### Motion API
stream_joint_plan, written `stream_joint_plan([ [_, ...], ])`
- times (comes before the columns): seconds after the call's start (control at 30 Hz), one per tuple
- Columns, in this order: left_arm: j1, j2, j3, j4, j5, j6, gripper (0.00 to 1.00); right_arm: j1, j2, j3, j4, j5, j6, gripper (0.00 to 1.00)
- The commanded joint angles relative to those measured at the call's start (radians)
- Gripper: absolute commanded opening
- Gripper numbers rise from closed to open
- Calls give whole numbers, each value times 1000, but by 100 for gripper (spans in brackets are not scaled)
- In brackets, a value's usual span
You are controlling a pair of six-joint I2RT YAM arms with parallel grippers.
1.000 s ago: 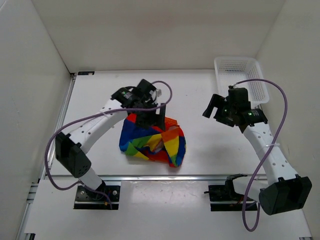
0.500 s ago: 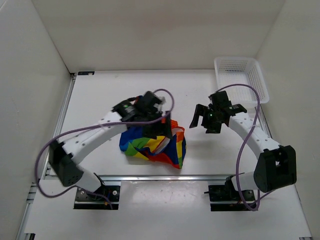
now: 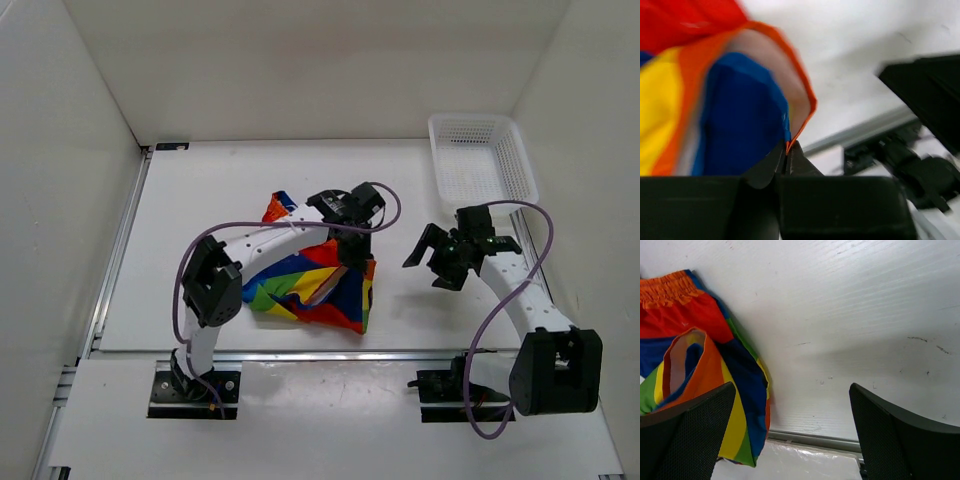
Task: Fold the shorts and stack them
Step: Flatten the shorts out
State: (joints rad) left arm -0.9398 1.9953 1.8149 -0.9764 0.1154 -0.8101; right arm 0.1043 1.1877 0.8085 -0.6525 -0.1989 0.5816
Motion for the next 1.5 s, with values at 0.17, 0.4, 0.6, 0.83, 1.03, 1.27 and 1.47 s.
stream_joint_plan([
  [0.17,71,-453,-194,-123,-243,-75,10,127,117,116,60,-137,-91,99],
  [0.4,72,-831,-452,-123,-218,-243,10,374,380,299,83,-36,-81,99],
  [0.6,62,-967,-509,-165,-252,-296,10,463,547,370,112,-28,-46,99],
  [0.83,99,-951,-412,-237,-341,-230,10,472,638,409,333,-332,92,38],
  [1.03,226,-851,-255,-288,-361,-84,10,495,736,704,231,-303,67,0],
  [1.27,320,-885,-281,-286,-321,-49,10,463,565,615,136,28,30,0],
  [1.47,458,-775,-238,-161,-220,81,10,352,440,573,134,102,46,0],
])
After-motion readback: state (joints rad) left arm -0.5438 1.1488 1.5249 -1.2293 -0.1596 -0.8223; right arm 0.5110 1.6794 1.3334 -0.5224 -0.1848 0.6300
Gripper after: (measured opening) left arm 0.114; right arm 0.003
